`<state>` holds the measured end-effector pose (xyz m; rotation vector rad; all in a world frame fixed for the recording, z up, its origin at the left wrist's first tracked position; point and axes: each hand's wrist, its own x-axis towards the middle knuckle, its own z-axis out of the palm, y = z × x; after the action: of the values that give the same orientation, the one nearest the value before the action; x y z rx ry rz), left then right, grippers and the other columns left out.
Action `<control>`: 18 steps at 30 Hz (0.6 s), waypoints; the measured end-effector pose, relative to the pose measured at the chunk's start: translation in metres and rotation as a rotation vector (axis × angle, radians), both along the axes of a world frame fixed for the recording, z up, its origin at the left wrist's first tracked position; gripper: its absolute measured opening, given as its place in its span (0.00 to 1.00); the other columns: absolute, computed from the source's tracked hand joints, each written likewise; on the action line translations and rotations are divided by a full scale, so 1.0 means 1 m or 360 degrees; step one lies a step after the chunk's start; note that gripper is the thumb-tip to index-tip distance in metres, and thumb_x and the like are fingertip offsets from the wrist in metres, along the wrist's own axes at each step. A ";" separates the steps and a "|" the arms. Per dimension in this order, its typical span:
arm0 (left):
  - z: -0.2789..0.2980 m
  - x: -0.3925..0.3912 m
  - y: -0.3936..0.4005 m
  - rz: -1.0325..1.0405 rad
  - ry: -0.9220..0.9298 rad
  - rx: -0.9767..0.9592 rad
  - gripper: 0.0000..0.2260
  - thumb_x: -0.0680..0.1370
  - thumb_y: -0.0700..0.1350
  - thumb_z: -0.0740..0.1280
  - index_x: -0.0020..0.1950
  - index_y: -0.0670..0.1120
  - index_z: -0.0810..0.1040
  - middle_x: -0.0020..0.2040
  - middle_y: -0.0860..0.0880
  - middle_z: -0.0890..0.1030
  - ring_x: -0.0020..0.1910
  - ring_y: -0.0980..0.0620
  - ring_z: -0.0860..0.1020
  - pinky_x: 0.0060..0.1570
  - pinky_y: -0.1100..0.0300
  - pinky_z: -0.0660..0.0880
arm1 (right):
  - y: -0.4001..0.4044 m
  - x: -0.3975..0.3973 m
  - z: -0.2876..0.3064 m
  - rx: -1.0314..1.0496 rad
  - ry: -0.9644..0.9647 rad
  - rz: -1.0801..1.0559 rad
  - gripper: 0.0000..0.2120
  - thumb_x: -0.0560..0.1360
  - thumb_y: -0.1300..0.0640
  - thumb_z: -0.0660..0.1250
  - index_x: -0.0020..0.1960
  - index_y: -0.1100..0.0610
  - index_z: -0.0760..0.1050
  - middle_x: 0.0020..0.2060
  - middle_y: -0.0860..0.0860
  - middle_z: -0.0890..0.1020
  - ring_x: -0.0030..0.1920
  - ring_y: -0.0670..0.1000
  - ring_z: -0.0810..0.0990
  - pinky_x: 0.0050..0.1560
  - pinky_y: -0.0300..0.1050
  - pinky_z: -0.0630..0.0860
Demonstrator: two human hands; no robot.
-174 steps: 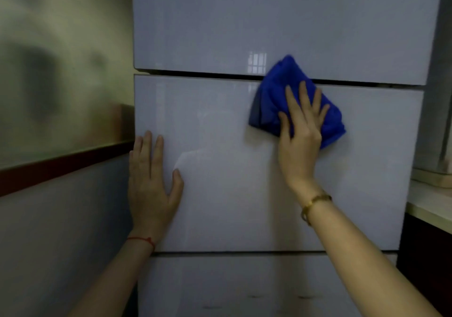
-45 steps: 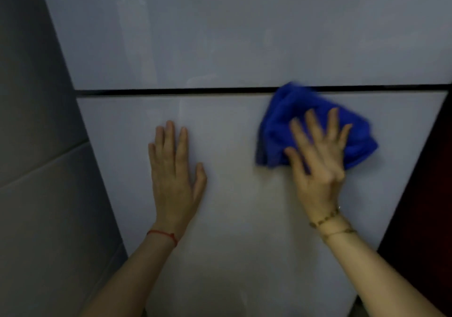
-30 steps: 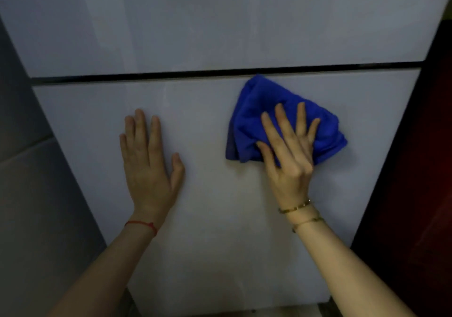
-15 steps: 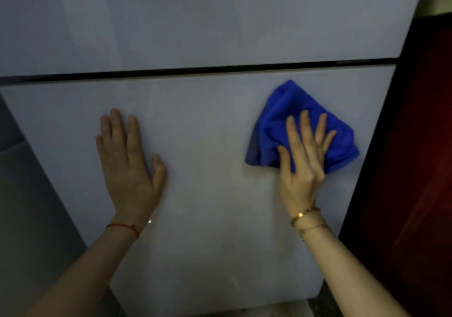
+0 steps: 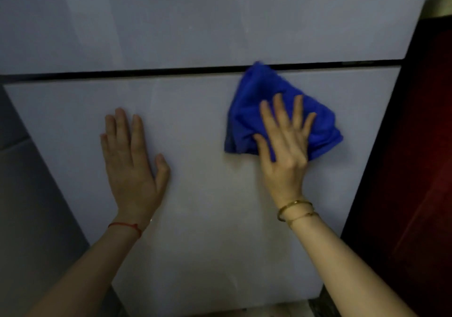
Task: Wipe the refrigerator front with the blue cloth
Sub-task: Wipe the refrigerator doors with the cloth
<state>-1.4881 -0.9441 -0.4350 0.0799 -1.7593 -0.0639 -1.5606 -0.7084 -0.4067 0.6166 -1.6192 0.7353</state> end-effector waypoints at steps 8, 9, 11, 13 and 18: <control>0.001 0.000 0.000 -0.0001 -0.0006 -0.0008 0.29 0.79 0.43 0.60 0.78 0.37 0.56 0.77 0.32 0.58 0.79 0.40 0.51 0.80 0.49 0.44 | 0.059 0.003 -0.122 0.0387 -0.0246 -0.0094 0.26 0.79 0.58 0.58 0.76 0.48 0.56 0.77 0.40 0.53 0.78 0.51 0.51 0.79 0.51 0.46; 0.000 0.000 0.000 0.0007 -0.0006 -0.0006 0.29 0.79 0.43 0.60 0.78 0.37 0.56 0.77 0.32 0.58 0.79 0.39 0.52 0.80 0.49 0.44 | 0.065 -0.001 -0.105 0.0230 -0.0245 -0.0089 0.23 0.81 0.56 0.56 0.75 0.49 0.57 0.77 0.41 0.54 0.78 0.52 0.51 0.79 0.53 0.46; 0.000 -0.001 0.001 0.0023 -0.0011 -0.0005 0.29 0.79 0.43 0.60 0.78 0.37 0.55 0.77 0.32 0.58 0.79 0.40 0.52 0.80 0.48 0.45 | 0.065 -0.008 -0.047 -0.0114 -0.0218 -0.0085 0.20 0.82 0.55 0.55 0.73 0.54 0.62 0.75 0.49 0.59 0.77 0.55 0.53 0.78 0.57 0.47; 0.000 0.000 0.002 0.0032 -0.0011 -0.0005 0.29 0.79 0.43 0.60 0.78 0.37 0.55 0.77 0.32 0.58 0.79 0.43 0.50 0.80 0.49 0.44 | 0.052 -0.013 0.008 -0.0279 -0.0134 -0.0055 0.19 0.82 0.56 0.57 0.71 0.59 0.66 0.72 0.54 0.64 0.76 0.60 0.56 0.78 0.56 0.47; 0.001 0.001 0.000 0.0007 -0.0022 0.0010 0.29 0.80 0.45 0.58 0.78 0.36 0.56 0.78 0.33 0.57 0.80 0.48 0.46 0.80 0.49 0.44 | 0.024 -0.002 -0.054 0.0452 -0.0004 0.0025 0.22 0.81 0.58 0.56 0.74 0.55 0.61 0.74 0.47 0.60 0.78 0.54 0.50 0.78 0.52 0.43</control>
<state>-1.4868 -0.9439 -0.4336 0.0890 -1.7727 -0.0657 -1.5622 -0.6849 -0.4609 0.8325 -1.7373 0.5206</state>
